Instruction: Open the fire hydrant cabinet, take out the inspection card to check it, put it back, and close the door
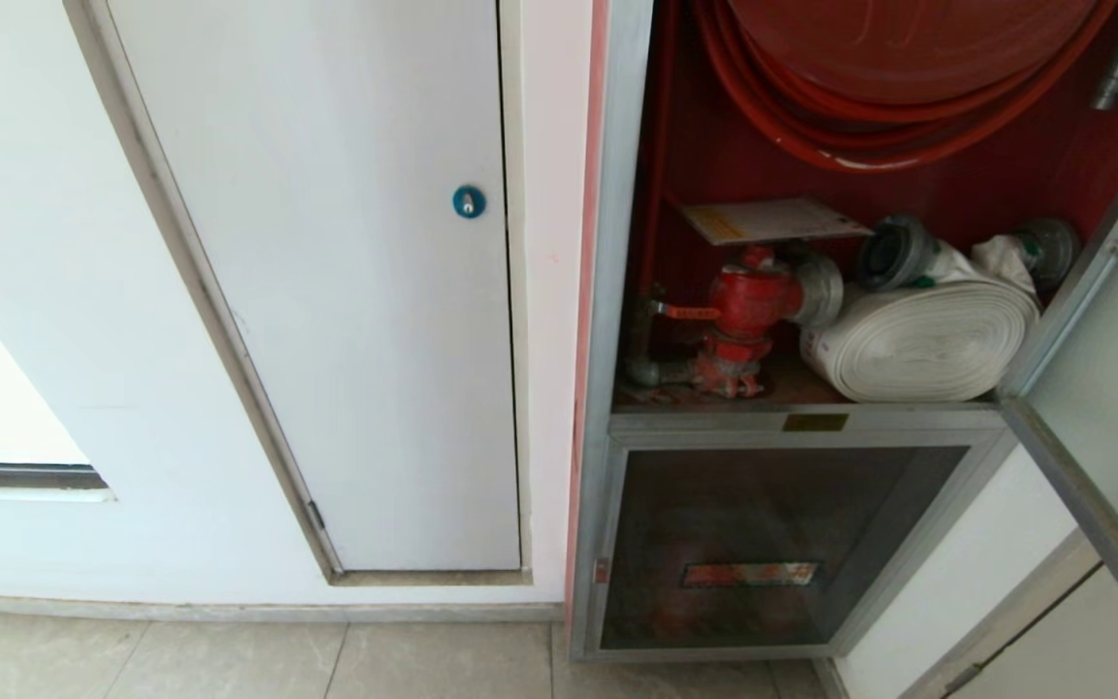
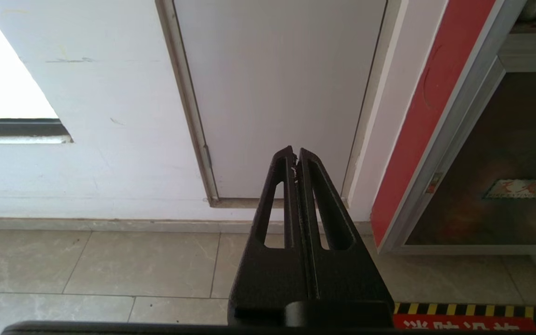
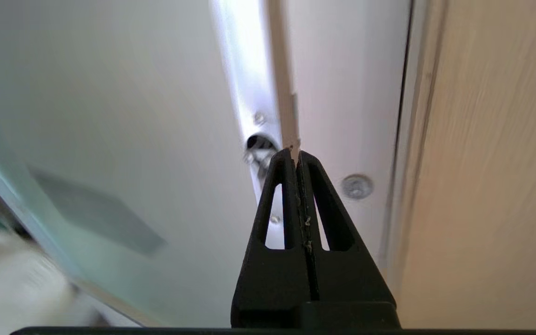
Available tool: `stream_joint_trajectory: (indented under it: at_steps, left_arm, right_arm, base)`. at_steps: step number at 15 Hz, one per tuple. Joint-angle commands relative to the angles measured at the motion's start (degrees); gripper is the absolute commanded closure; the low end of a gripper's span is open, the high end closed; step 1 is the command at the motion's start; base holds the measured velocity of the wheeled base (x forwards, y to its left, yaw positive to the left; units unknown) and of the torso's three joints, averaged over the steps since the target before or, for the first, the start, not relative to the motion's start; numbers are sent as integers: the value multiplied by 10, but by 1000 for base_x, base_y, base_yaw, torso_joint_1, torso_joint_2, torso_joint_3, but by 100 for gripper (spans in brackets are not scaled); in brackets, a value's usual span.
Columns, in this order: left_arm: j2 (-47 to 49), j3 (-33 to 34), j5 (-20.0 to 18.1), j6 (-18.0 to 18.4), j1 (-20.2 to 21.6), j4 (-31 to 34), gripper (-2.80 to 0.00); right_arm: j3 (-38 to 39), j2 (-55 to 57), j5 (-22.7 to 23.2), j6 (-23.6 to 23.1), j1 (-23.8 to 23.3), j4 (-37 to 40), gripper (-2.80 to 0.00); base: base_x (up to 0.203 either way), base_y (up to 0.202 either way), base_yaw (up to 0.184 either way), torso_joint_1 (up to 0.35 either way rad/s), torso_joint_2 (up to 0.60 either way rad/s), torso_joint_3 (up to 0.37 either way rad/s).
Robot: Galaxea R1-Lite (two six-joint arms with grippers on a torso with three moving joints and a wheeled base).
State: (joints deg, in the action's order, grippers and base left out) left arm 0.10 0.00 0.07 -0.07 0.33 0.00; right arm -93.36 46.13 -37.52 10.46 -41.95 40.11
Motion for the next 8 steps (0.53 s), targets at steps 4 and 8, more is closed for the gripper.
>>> stream_joint_trajectory:
  at_steps: [4, 8]
  left_arm:
    - [1, 0, 0, 0, 0, 0, 0]
    - [0, 1, 0, 0, 0, 0, 0]
  right_arm:
    - [-15, 14, -47, 130, 15, -2, 0]
    - [-20, 36, -100, 169, 15, -10, 0]
  base:
    - [0, 0, 0, 0, 0, 0]
    - [0, 0, 0, 0, 0, 0]
